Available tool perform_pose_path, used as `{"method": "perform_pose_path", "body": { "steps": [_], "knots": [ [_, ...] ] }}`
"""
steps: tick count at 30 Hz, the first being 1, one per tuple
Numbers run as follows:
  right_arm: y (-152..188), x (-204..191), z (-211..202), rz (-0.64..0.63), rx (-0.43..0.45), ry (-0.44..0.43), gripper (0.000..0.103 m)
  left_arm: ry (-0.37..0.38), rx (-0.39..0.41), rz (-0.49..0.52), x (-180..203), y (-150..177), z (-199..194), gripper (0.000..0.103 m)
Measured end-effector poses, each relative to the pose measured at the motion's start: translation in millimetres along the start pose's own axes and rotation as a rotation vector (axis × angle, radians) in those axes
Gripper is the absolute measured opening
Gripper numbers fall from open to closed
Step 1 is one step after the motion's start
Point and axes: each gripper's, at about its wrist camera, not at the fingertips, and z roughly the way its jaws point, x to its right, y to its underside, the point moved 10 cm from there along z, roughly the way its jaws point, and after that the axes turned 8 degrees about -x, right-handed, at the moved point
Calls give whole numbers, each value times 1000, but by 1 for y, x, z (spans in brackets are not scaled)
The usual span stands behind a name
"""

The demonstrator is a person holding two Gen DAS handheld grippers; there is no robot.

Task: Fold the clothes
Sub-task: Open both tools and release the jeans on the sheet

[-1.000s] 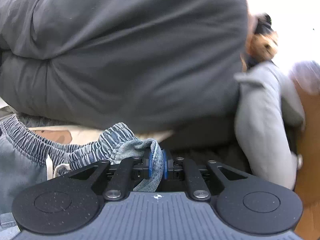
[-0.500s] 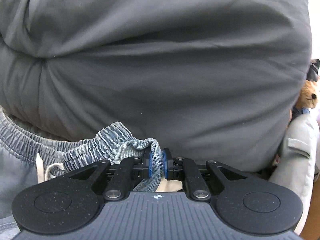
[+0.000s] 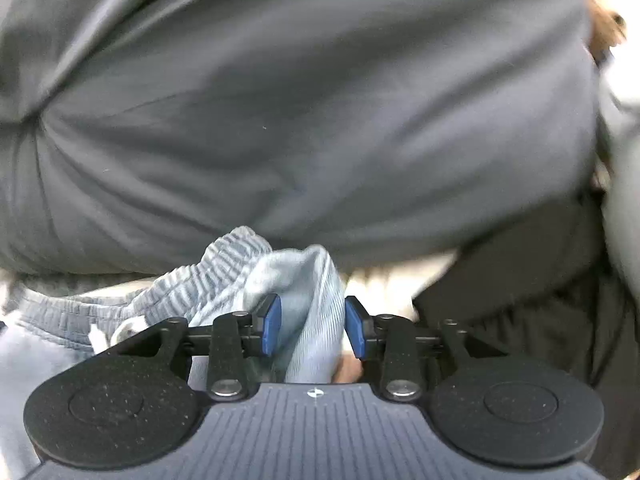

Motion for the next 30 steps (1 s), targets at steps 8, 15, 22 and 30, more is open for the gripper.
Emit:
{"method": "perform_pose_path", "body": {
  "steps": [8, 15, 22, 30],
  "knots": [
    [61, 2, -93, 158, 60, -164, 41, -36, 34, 76, 18, 2, -27, 54],
    [135, 18, -183, 191, 48, -65, 42, -99, 40, 229, 39, -3, -39, 53],
    [182, 32, -292, 224, 47, 33, 43, 5, -3, 240, 55, -18, -67, 58],
    [200, 33, -386, 302, 85, 164, 43, 99, -2, 330, 97, -8, -111, 67]
  ]
}}
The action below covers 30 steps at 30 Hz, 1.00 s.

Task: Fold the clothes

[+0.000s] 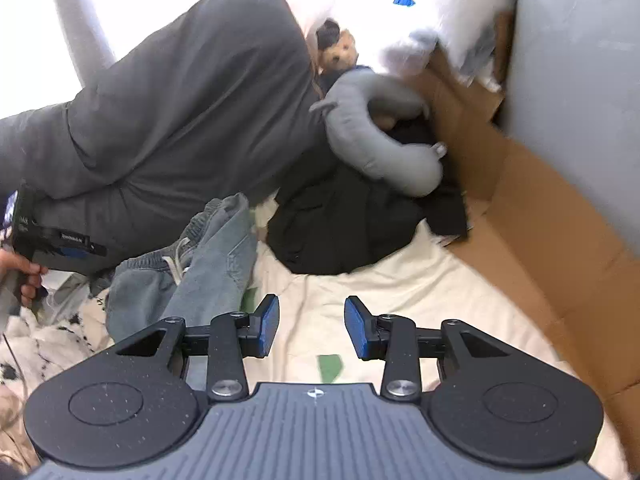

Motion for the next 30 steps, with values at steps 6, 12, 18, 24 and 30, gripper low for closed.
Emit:
{"method": "perform_pose_path", "body": {
  "steps": [6, 12, 18, 24, 30],
  "knots": [
    [24, 8, -72, 126, 105, -11, 45, -7, 25, 28, 7, 12, -41, 68],
    [58, 10, -120, 249, 181, -1, 45, 4, -8, -17, 1, 34, -78, 68],
    [86, 10, -153, 339, 239, 11, 45, 42, 0, 17, 15, 52, -120, 68],
    [113, 4, -177, 379, 272, 23, 46, 94, 18, 16, 27, 64, -143, 77],
    [153, 6, -176, 559, 291, 23, 46, 113, -24, 56, 39, 89, -128, 78]
  ]
}}
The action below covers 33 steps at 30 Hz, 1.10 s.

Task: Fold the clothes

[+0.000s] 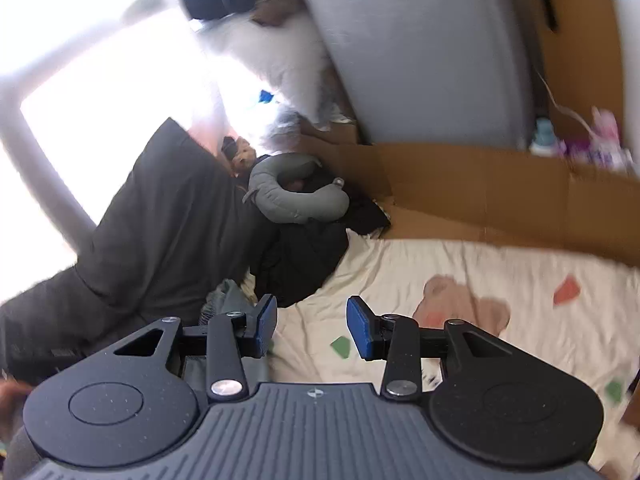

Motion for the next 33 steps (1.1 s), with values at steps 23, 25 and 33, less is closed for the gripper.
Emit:
{"method": "perform_pose_path", "body": {
  "steps": [23, 25, 33],
  "knots": [
    [126, 25, 65, 23, -150, 79, 46, -28, -185, 110, 12, 87, 95, 80],
    [137, 25, 76, 31, -177, 64, 46, -43, -188, 139, 11, 90, 100, 82],
    [178, 16, 129, 52, -289, -26, 46, -52, -236, 174, 0, 109, 130, 82]
  ]
}}
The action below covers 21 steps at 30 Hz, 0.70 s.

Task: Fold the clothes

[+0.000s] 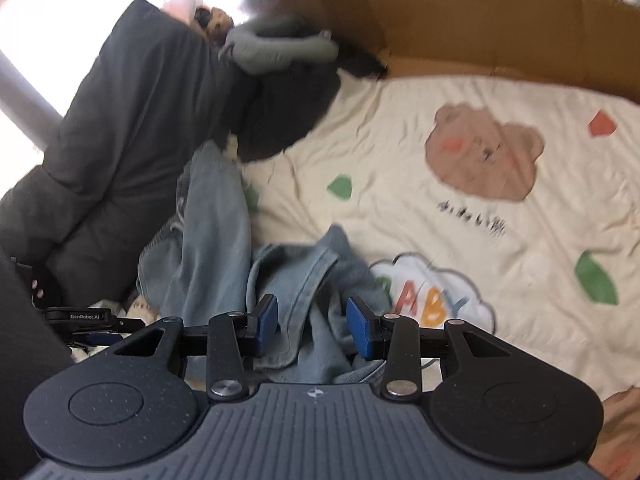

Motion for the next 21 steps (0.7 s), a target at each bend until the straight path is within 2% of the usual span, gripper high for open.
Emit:
{"method": "perform_pose_path", "body": {
  "steps": [6, 12, 16, 21],
  "knots": [
    [6, -2, 39, 8, -37, -16, 46, 18, -16, 47, 3, 4, 20, 82],
    [20, -1, 75, 66, -85, -74, 45, 32, -20, 107, 6, 7, 32, 82],
    [27, -5, 92, 55, -113, -96, 45, 79, -50, 99, 10, 14, 39, 82],
    [33, -16, 107, 22, -155, -145, 45, 149, -72, 137, 31, 28, 39, 82]
  ]
}}
